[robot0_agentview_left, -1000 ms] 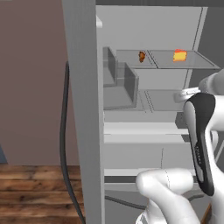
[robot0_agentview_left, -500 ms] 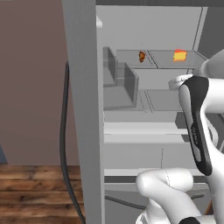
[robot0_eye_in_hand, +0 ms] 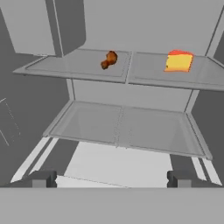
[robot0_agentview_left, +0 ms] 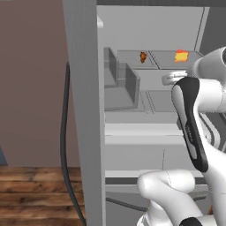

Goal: Take the cheese, chicken drumstick, and carrot from the fridge and place them on the plate on the dining counter to create an appetizer plate.

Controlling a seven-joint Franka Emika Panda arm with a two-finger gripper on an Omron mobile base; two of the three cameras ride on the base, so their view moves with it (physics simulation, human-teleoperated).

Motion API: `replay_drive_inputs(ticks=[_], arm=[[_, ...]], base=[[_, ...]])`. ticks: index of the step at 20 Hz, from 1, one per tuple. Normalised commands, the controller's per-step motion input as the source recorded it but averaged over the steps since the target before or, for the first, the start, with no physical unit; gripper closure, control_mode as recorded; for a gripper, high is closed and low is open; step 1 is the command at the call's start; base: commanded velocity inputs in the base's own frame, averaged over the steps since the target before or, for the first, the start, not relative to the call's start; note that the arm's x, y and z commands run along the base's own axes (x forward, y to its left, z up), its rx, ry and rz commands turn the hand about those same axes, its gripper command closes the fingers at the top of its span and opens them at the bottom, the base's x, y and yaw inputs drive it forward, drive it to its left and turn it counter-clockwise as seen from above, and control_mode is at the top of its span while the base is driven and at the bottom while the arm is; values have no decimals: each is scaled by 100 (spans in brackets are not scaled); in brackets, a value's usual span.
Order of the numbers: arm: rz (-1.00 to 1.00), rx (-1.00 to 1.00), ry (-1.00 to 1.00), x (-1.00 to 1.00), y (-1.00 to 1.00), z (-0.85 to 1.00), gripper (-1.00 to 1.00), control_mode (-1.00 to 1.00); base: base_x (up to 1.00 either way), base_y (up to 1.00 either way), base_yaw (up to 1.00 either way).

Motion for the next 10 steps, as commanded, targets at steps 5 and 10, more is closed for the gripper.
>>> replay_drive_inputs(ticks=[5, 10], arm=[[0, 9, -2, 41, 11, 1, -100, -100], [0, 4, 2, 28, 9, 14, -100, -100]], base=[[0, 0, 0], [0, 0, 0]])
